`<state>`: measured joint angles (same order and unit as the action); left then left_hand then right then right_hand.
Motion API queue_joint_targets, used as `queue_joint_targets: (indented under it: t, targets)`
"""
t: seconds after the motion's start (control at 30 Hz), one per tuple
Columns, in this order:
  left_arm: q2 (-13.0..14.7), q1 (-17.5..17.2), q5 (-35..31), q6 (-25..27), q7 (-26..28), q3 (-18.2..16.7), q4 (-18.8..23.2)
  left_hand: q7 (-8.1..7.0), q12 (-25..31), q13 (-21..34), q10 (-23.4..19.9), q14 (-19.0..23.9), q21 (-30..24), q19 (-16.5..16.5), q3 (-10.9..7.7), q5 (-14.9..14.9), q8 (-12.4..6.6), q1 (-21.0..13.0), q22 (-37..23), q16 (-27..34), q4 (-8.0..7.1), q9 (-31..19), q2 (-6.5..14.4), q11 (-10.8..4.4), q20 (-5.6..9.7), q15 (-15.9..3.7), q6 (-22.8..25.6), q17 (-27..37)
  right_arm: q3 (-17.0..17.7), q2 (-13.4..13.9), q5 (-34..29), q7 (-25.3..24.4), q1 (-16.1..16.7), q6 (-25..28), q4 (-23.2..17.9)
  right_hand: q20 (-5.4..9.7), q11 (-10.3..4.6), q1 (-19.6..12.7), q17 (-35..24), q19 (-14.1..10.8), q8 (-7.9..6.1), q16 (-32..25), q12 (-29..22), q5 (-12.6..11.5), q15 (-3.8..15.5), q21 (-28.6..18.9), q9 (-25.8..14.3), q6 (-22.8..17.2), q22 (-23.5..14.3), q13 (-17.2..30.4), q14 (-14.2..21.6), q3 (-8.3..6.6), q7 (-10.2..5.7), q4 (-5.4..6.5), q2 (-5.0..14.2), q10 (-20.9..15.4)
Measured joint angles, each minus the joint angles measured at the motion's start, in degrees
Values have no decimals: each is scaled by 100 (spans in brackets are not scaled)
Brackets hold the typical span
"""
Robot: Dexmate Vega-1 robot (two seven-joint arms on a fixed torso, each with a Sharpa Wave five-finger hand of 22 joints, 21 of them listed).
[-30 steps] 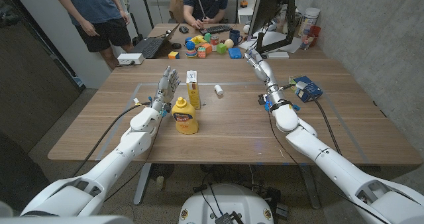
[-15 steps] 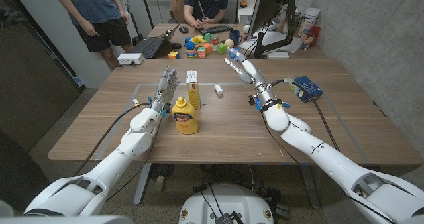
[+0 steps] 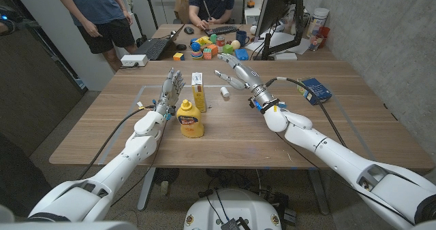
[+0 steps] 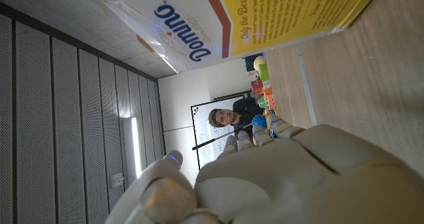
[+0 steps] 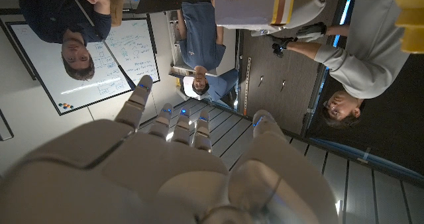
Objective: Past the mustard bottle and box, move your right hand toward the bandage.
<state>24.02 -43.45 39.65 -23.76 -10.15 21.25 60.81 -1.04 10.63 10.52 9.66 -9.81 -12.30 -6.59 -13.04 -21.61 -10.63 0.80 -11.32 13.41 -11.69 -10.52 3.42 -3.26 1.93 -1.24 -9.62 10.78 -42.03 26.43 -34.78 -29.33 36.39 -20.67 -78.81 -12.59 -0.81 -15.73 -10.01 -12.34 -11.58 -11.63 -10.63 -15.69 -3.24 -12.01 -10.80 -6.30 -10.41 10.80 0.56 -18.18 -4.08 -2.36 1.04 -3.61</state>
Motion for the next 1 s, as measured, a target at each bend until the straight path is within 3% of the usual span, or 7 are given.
queue_joint_targets:
  t: [0.07,0.17,0.23,0.83,0.87,0.97,1.0]
  targets:
    - [-11,10,-1,-12,-5,3,-17,0,0,0,0,0,0,0,0,0,0,0,0,0,0,0,0,0,0,0,0,0,-176,-1,-155,26,-155,113,107,4,-14,-3,0,7,0,38,0,5,39,56,-9,34,0,0,-83,24,9,-24,-3,51]
    - [-25,26,-4,-17,-7,10,-37,0,0,0,0,0,0,0,0,0,0,0,0,0,0,0,0,0,0,0,0,0,-345,-14,-296,82,-303,241,219,47,-50,-21,-28,344,44,63,-1,5,122,174,-28,132,23,28,-204,47,-10,-47,-21,149]
    - [-36,40,-8,-18,-9,19,-55,0,0,0,0,0,0,0,0,0,0,0,0,0,0,0,0,0,0,0,0,0,-470,-34,-372,132,-417,329,315,50,-32,-21,-28,423,44,63,0,5,151,184,-28,142,26,29,-233,50,-1,-44,-21,213]
    - [-137,188,-87,-63,-14,79,-196,0,0,0,0,0,0,0,0,0,0,0,0,0,0,0,0,0,0,0,0,0,-1170,-287,-638,490,-1138,834,1094,40,-39,-22,-27,245,5,-6,-45,44,27,71,-27,75,13,28,-148,94,40,-47,-21,154]
    - [-144,198,-101,-63,4,84,-199,0,0,0,0,0,0,0,0,0,0,0,0,0,0,0,0,0,0,0,0,0,-1332,-393,-647,481,-1319,839,1417,40,-38,-22,-27,245,5,-6,-45,44,27,71,-27,75,13,28,-148,94,40,-47,-21,154]
    - [-149,213,-101,-63,4,96,-198,0,0,0,0,0,0,0,0,0,0,0,0,0,0,0,0,0,0,0,0,0,-1332,-393,-656,429,-1319,840,1417,40,-39,-22,-27,245,5,-6,-45,44,27,71,-27,75,13,28,-148,94,40,-47,-21,154]
    - [-149,216,-127,-60,45,98,-194,0,0,0,0,0,0,0,0,0,0,0,0,0,0,0,0,0,0,0,0,-1,-1522,-526,-658,410,-1516,842,1798,38,-39,-22,-27,242,5,-7,-45,44,27,71,-27,76,13,27,-148,94,40,-47,-21,154]
